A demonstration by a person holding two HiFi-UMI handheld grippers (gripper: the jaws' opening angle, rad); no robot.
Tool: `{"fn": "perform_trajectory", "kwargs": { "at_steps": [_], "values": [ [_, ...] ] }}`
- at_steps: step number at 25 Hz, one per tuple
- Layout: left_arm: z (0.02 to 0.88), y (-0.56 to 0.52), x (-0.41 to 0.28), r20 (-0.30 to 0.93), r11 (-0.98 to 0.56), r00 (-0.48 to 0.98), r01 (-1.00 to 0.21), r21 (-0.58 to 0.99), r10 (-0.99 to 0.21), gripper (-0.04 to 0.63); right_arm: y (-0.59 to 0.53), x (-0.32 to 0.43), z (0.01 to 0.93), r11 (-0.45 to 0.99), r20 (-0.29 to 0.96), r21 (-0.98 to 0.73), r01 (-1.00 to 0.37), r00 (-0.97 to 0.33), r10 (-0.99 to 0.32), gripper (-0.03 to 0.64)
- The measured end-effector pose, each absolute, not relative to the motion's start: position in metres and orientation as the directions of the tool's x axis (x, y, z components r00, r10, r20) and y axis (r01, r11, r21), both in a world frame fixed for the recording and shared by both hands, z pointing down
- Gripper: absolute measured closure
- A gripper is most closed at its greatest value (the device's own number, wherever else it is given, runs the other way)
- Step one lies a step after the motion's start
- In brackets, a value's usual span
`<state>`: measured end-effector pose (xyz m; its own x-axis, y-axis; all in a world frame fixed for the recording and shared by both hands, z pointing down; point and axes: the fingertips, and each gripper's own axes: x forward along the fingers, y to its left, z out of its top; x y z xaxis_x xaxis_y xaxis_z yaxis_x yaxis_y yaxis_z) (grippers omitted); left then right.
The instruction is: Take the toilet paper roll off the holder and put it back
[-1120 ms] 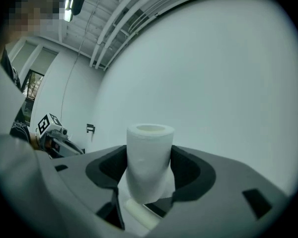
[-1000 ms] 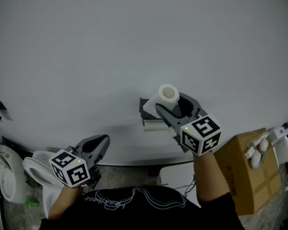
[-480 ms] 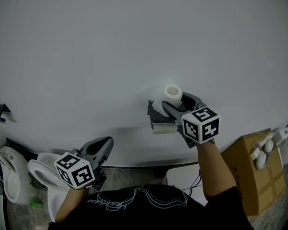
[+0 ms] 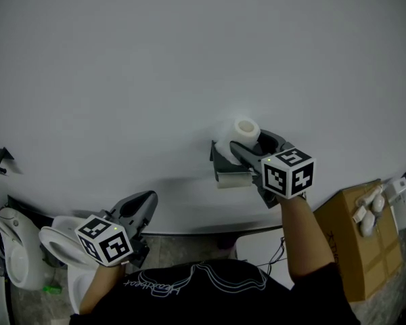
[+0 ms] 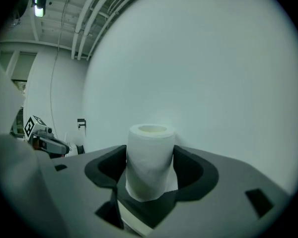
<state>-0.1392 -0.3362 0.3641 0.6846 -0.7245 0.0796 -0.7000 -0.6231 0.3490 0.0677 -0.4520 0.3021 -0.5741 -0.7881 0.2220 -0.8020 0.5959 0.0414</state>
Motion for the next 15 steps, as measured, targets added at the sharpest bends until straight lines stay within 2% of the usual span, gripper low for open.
{"fn": "perform_trajectory", "kwargs": {
  "at_steps": [4, 8, 11, 15],
  "values": [
    [0.361, -0.333, -0.137, 0.078, -0.627, 0.687, -0.699, 0.344, -0.723, 0.59, -0.445, 0.071, 0.293, 0.59, 0.182, 0.042, -0.807, -0.574, -0.798, 0.252],
    [0.354, -0.328, -0.137, 0.062, -0.627, 0.682, -0.7, 0.341, -0.729, 0.59, -0.423, 0.072, 0.28, 0.613, 0.095, 0.027, -0.789, -0.609, -0.788, 0.222],
    [0.349, -0.32, -0.137, 0.051, -0.631, 0.684, -0.697, 0.342, -0.728, 0.589, -0.392, 0.066, 0.267, 0.649, 0.014, 0.026, -0.76, -0.649, -0.761, 0.246],
    [0.342, -0.306, -0.132, 0.039, -0.655, 0.704, -0.678, 0.334, -0.709, 0.589, -0.345, 0.045, 0.267, 0.731, -0.007, 0.04, -0.681, -0.732, -0.681, 0.293]
  ]
}}
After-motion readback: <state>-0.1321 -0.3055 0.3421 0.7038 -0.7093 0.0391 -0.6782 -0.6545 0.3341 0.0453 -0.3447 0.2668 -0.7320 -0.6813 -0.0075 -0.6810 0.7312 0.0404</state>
